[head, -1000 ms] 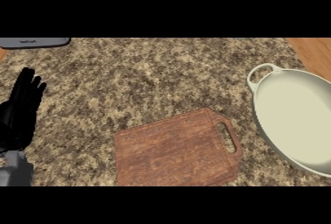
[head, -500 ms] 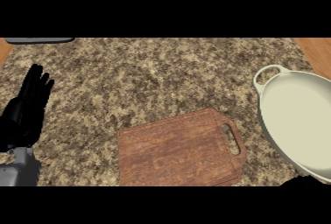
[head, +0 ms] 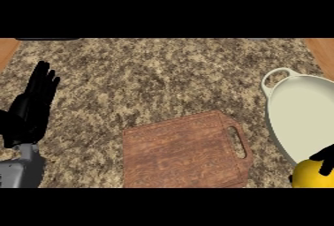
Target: Pick the lemon from the cutting board and place it in the pot
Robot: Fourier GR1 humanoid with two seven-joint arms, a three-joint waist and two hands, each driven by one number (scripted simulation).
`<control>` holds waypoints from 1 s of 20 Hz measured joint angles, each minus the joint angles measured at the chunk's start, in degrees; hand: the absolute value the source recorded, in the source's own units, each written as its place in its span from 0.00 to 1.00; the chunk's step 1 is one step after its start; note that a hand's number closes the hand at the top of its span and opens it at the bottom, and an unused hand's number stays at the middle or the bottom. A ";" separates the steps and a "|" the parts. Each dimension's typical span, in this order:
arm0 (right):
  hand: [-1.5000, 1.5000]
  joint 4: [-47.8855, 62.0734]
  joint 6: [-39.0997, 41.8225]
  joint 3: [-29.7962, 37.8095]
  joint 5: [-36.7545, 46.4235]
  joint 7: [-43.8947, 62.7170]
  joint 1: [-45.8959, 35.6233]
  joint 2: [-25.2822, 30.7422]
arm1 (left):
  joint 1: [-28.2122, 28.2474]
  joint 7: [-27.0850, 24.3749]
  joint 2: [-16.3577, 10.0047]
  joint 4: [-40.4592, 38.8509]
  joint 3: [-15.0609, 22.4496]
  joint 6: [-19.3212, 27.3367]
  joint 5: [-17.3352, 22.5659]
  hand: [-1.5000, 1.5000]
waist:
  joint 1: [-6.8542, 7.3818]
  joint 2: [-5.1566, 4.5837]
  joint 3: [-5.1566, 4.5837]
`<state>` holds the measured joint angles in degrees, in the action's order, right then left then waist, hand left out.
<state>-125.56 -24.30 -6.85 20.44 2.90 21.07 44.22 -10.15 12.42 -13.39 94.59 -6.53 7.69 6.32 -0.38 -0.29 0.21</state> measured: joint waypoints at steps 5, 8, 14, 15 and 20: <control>1.00 15.32 1.93 9.80 -3.70 -6.94 -6.27 3.36 | -1.28 0.06 0.55 -1.33 0.69 0.27 -0.79 0.50 | 0.56 0.02 -0.08; 1.00 25.67 3.33 10.58 -3.98 -12.28 -11.66 2.57 | -1.39 0.82 1.02 -0.46 1.16 0.49 -1.07 0.50 | 0.95 0.06 -0.12; 0.00 44.84 8.80 9.31 -4.51 -18.75 -23.15 0.14 | -1.29 1.00 1.03 -0.05 1.17 -0.22 -1.11 0.50 | 1.53 0.00 -0.14; 0.00 47.37 10.07 9.01 -4.64 -18.72 -24.53 -0.18 | -1.52 1.35 1.26 0.15 1.49 0.10 -1.49 0.50 | 1.54 0.01 -0.14; 0.00 58.35 17.23 7.24 -7.11 -21.72 -31.22 -3.53 | -2.35 1.32 1.37 -0.62 1.10 0.03 -1.45 0.50 | 1.65 -0.05 -0.13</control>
<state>-67.21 -7.07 0.38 13.33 -18.82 -10.15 40.69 -12.50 13.74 -12.03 93.97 -5.42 7.72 4.87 1.27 -0.34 0.08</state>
